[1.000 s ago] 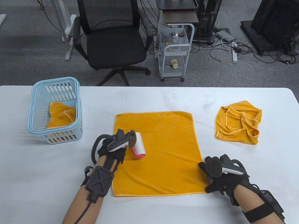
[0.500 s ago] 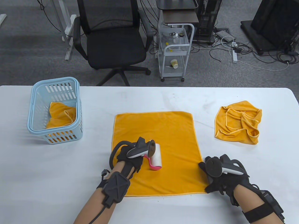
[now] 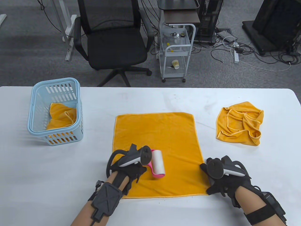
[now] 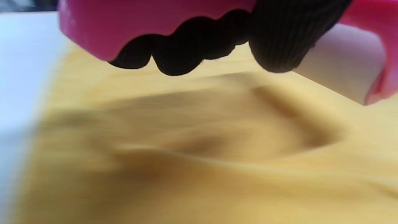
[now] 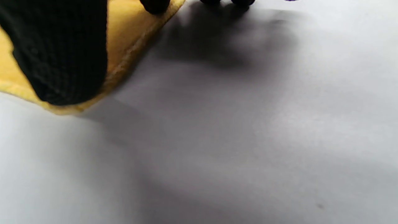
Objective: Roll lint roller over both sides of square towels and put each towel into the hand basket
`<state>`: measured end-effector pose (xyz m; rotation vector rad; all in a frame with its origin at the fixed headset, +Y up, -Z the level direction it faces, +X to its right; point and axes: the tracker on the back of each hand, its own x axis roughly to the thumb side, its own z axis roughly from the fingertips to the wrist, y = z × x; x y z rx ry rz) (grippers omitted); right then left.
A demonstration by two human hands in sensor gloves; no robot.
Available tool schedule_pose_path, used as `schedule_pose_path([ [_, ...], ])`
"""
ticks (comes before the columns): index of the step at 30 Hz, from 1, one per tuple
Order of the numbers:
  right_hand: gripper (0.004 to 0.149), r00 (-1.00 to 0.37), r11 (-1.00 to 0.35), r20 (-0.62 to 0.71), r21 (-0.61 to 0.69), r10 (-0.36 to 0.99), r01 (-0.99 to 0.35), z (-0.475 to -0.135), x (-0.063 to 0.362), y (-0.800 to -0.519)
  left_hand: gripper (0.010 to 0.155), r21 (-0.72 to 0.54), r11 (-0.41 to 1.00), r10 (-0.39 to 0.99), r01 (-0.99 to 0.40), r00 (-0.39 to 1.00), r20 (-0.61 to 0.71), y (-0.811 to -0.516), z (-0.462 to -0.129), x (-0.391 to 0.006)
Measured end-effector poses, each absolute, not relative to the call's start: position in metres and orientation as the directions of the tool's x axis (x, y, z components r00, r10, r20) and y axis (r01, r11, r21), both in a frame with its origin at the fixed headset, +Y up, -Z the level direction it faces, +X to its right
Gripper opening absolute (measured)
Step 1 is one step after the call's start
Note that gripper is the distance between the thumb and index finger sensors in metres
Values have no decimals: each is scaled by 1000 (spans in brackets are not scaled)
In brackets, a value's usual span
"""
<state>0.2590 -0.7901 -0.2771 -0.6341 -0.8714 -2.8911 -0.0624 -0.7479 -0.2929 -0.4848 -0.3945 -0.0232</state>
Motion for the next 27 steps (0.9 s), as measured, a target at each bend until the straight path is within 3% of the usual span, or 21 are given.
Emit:
schedule_pose_path([
  [3,105,-914,-839,400,517,64,167,-277,259,-790,57,-439,882,40,171,901,431,-758,-286,-38],
  [6,105,-915,-839,399,517,64,167,-277,259,-790,51,-397,874,-85,281,891,446,-766,-284,-42],
  [13,105,-915,-839,399,517,63,168,-277,259,-790,42,-391,785,-369,481,870,328,-758,-279,-126],
  [17,105,-915,-839,397,518,64,166,-277,259,-790,41,-427,756,-436,496,868,237,-755,-275,-176],
  [20,105,-915,-839,398,518,63,168,-277,259,-790,41,-458,775,-393,436,899,191,-757,-272,-201],
  [27,105,-914,-839,401,517,62,170,-277,259,-790,52,-476,879,-7,13,1000,13,-757,-268,-253],
])
